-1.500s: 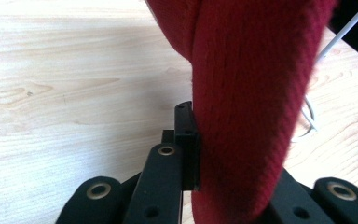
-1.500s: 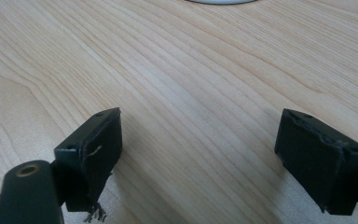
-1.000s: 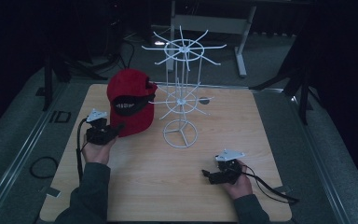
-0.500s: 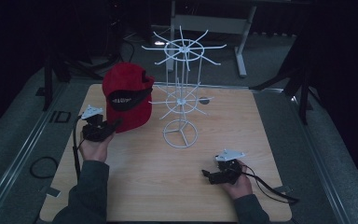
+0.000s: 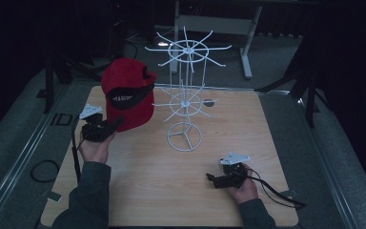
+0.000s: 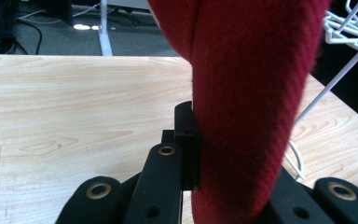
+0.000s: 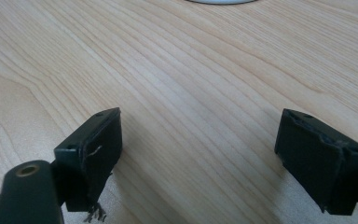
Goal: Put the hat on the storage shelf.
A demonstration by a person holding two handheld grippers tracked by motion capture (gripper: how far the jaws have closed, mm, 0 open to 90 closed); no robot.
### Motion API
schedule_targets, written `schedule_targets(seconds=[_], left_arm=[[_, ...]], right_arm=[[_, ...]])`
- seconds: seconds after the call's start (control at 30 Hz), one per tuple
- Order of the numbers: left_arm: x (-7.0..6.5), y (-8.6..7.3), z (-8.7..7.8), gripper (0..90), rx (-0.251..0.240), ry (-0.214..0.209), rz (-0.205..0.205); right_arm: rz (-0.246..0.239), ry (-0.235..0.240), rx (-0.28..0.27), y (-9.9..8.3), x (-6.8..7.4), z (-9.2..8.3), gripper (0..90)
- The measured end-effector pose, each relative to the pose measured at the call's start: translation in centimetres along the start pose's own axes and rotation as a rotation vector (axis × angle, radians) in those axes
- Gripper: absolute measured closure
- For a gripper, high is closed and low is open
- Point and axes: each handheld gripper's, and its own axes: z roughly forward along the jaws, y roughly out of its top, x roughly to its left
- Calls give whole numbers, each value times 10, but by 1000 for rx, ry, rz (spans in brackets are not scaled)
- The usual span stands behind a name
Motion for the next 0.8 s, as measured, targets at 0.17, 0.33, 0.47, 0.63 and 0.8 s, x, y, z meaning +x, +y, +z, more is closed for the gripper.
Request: schedule_targets(seconds=[0.17,0.33,0.47,0.63,0.8], left_arm=[[-1,3,-2,856,-10,0,0],[-3,6,-4,856,-19,-2,4],[-4,8,-6,856,-28,-4,6],[-6,12,-8,857,-37,-5,9],[-7,14,-10,857,-49,-12,8]], right_arm=[[0,0,0,0,0,0,147],[0,0,0,0,0,0,147],[0,0,0,0,0,0,147],[0,0,0,0,0,0,147],[-1,0,-1,0,0,0,147]])
